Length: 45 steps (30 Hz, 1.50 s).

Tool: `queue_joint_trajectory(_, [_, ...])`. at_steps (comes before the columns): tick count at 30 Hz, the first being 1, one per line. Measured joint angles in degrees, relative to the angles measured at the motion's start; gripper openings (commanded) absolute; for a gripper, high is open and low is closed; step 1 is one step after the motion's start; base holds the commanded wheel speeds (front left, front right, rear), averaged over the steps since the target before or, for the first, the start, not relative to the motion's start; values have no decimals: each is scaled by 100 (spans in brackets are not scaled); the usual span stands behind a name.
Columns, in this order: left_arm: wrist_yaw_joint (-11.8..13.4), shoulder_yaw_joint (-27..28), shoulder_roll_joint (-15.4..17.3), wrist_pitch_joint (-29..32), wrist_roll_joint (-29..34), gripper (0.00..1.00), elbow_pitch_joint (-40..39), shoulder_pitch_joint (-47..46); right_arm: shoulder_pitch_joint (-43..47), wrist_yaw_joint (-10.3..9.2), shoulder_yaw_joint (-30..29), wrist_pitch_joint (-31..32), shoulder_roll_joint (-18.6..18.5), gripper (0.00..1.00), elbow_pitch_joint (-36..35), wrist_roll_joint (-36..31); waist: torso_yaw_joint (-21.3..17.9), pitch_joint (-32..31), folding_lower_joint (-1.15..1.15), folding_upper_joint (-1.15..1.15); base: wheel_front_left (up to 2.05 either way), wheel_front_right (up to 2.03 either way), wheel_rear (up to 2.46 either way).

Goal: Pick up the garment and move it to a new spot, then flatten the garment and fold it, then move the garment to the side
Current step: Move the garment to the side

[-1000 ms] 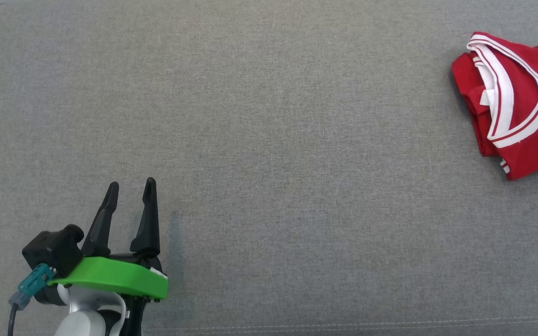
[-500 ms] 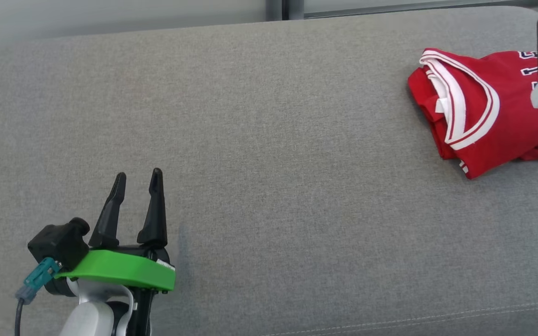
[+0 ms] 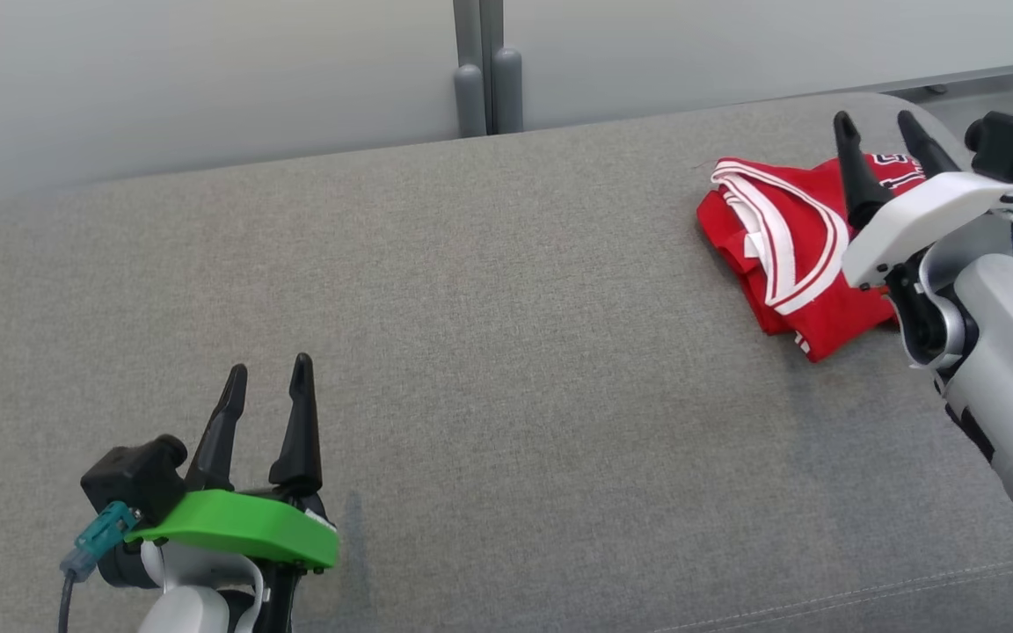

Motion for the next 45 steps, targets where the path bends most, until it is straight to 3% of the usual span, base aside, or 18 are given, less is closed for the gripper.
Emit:
queue_joint_trajectory(9, [51,13,-21,-124,276,100,227,83,742,-161,-120,-5,380,100,-694,-283,-82,-384,0,0,0,0,0])
queue_joint_trajectory(14, [56,44,-40,-171,353,100,305,176,1091,-246,-291,-5,552,100,-1169,-784,-79,-505,0,0,0,0,0])
queue_joint_trajectory(18, [57,134,-49,-220,408,100,387,281,1621,-253,-355,-5,817,100,-1394,-1000,-73,-580,0,0,0,0,0])
queue_joint_trajectory(23, [58,224,-53,-259,480,100,411,399,2093,-254,-420,-5,877,100,-1638,-1488,-67,-616,0,0,0,0,0])
queue_joint_trajectory(35, [75,390,-90,-316,494,100,408,666,2966,-254,-1461,-5,1263,100,-2075,-2186,-41,-654,0,0,0,0,0])
queue_joint_trajectory(45, [76,432,-132,-365,533,100,394,751,3428,-254,-1502,-5,1455,100,-2347,-2533,-14,-671,0,0,0,0,0])
